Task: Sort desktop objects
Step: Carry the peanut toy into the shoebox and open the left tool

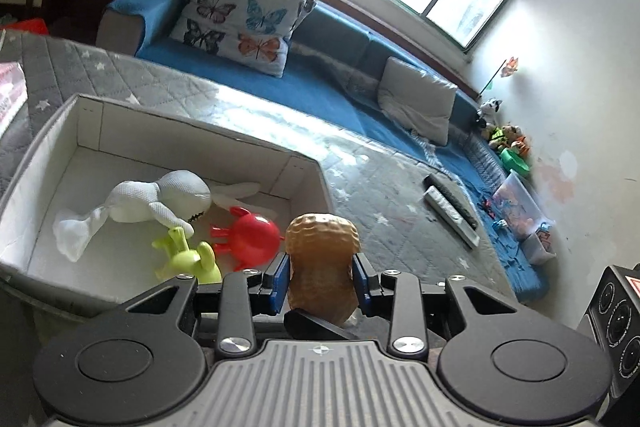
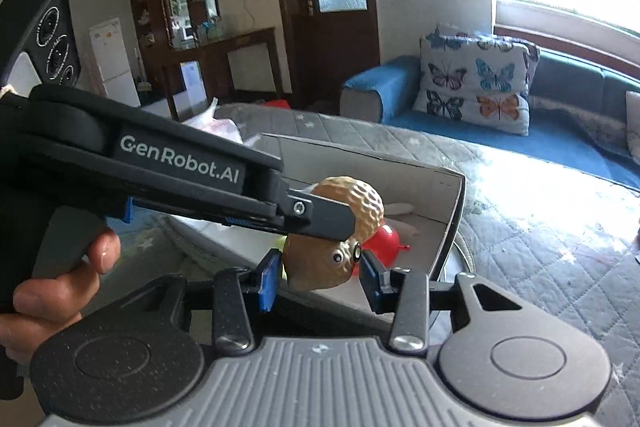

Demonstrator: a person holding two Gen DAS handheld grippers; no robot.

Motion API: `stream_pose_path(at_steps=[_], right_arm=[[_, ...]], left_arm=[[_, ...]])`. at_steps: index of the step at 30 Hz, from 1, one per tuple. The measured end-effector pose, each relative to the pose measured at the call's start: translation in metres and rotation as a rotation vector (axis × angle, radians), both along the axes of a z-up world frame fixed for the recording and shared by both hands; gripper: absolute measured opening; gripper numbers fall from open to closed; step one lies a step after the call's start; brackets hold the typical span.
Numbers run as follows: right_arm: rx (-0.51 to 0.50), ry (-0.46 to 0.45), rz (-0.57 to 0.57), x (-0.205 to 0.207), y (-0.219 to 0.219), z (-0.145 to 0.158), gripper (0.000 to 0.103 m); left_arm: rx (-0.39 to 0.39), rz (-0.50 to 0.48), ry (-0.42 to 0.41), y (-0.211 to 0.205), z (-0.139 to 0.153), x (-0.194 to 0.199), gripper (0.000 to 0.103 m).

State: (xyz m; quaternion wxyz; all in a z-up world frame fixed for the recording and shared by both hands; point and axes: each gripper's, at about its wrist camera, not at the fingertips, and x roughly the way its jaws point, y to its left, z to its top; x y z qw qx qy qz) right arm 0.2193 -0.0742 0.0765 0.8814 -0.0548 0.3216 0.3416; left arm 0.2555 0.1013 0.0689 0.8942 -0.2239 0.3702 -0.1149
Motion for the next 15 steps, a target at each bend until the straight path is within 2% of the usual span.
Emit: stream_pose_path(at_steps=[7, 15], right_arm=[[-0.06, 0.087, 0.001, 0.038, 0.012, -0.027, 0.042], [-0.108, 0.157, 0.03, 0.054, 0.02, -0.044, 0.042]], left_arm=[[-0.035, 0.0, 0.108, 0.009, -0.035, 0.036, 0.036], [-0.058, 0.029, 0.167, 0.016, -0.052, 0.045, 0.036]])
